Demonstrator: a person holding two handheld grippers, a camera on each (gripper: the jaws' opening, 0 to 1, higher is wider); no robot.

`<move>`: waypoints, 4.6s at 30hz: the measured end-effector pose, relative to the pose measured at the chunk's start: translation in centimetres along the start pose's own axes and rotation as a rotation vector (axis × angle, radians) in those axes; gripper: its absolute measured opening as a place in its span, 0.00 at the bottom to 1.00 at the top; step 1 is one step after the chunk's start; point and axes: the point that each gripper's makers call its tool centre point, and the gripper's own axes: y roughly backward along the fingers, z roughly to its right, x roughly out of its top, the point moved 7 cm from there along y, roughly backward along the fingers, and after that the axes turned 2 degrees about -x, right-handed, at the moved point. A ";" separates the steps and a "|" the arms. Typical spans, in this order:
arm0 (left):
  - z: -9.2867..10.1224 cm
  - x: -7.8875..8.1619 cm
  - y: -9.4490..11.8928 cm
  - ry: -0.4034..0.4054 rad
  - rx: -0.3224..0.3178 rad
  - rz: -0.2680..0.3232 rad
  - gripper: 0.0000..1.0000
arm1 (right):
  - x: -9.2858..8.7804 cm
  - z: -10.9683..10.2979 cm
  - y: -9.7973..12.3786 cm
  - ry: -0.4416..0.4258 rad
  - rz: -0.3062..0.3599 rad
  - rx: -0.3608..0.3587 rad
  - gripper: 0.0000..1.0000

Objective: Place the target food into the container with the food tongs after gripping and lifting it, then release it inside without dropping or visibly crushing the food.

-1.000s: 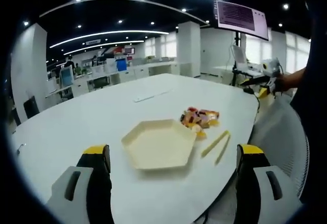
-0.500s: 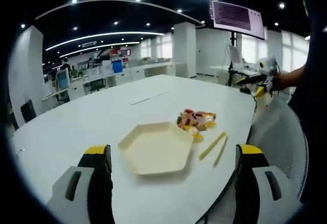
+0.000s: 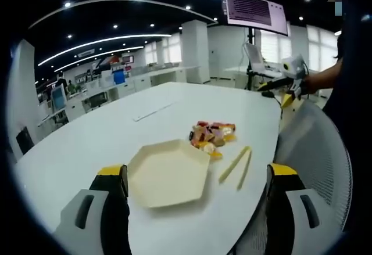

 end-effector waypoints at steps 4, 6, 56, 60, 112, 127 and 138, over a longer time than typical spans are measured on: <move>0.6 0.4 -1.2 -0.026 -0.051 -0.018 0.92 | 0.1 -0.1 0.0 -0.003 0.004 -0.002 1.00; 0.8 0.6 -1.9 -0.054 -0.072 -0.035 0.91 | 0.1 -0.1 0.0 -0.006 0.005 -0.003 1.00; 6.1 -5.2 -14.6 -0.367 -0.382 -0.438 0.12 | -1.5 -2.0 1.8 -0.086 0.005 -0.005 1.00; 5.6 -5.0 -14.8 -0.346 -0.353 -0.456 0.04 | -1.4 -1.8 1.7 -0.084 0.004 -0.004 1.00; 2.4 21.5 -3.5 -0.279 -0.634 -0.092 0.03 | 21.0 -7.4 -2.1 -0.010 0.435 0.653 0.29; 2.7 22.1 -3.1 -0.228 -0.599 -0.068 0.14 | 22.3 -8.4 -2.6 -0.083 0.457 0.750 0.19; 1.4 22.6 -2.0 -0.111 -0.530 0.022 0.30 | 23.4 -7.3 -1.2 -0.137 0.505 0.752 0.19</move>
